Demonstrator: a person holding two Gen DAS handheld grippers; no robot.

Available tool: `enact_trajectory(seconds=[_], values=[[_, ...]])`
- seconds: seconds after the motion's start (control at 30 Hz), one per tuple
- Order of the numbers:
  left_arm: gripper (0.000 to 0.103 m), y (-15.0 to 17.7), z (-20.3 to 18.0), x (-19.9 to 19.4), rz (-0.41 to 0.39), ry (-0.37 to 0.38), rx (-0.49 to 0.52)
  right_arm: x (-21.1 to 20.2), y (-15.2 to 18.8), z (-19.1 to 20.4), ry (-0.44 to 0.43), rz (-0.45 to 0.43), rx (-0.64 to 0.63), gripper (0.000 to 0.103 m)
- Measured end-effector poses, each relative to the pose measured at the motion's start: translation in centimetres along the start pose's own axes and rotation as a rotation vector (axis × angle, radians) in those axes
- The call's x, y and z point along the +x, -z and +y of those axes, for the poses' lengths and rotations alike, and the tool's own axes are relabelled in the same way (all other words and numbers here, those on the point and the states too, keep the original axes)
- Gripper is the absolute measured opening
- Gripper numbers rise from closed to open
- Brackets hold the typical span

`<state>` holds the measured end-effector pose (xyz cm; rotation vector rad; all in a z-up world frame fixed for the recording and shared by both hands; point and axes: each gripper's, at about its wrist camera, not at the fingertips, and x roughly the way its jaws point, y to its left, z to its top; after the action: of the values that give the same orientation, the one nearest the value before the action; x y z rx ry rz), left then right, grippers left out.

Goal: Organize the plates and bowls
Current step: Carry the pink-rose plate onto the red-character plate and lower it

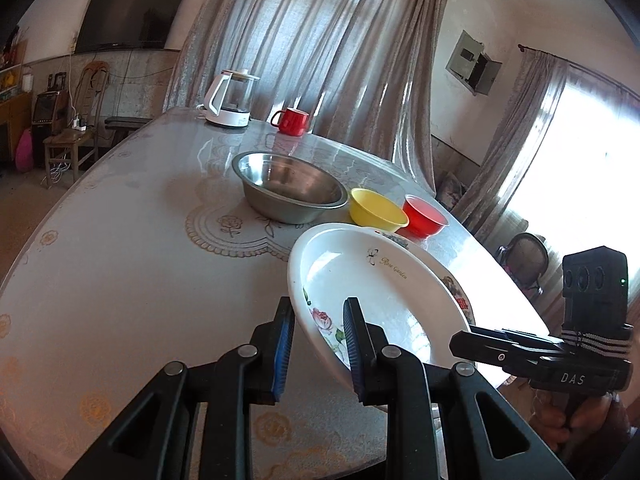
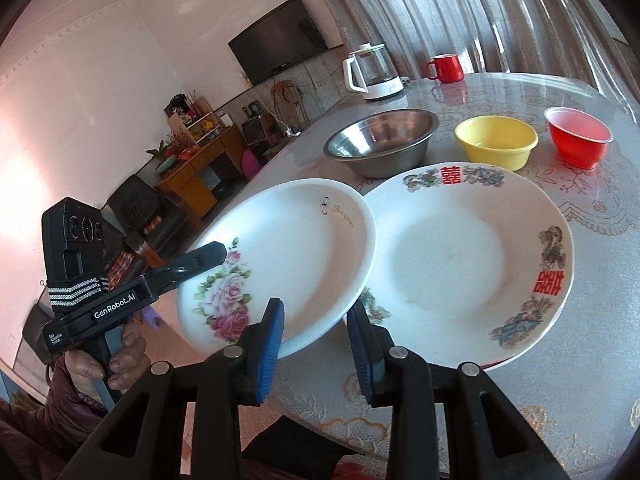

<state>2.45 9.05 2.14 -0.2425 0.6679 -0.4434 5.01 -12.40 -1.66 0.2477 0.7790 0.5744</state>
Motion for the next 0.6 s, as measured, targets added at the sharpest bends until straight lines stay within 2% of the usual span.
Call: enact_trajectory(seconds=[0.33, 0.6], values=[[0.025, -0.9, -3.0, 3.2, 0.042, 0.055, 0.037, -2.3, 0.4, -3.3, 0.074, -0.036, 0.086, 0.032], [0.025, -0.6, -4.6, 4.7, 0.081, 0.071, 0.055, -3.5, 0.6, -5.1, 0.117, -0.049, 0.135, 0.032]])
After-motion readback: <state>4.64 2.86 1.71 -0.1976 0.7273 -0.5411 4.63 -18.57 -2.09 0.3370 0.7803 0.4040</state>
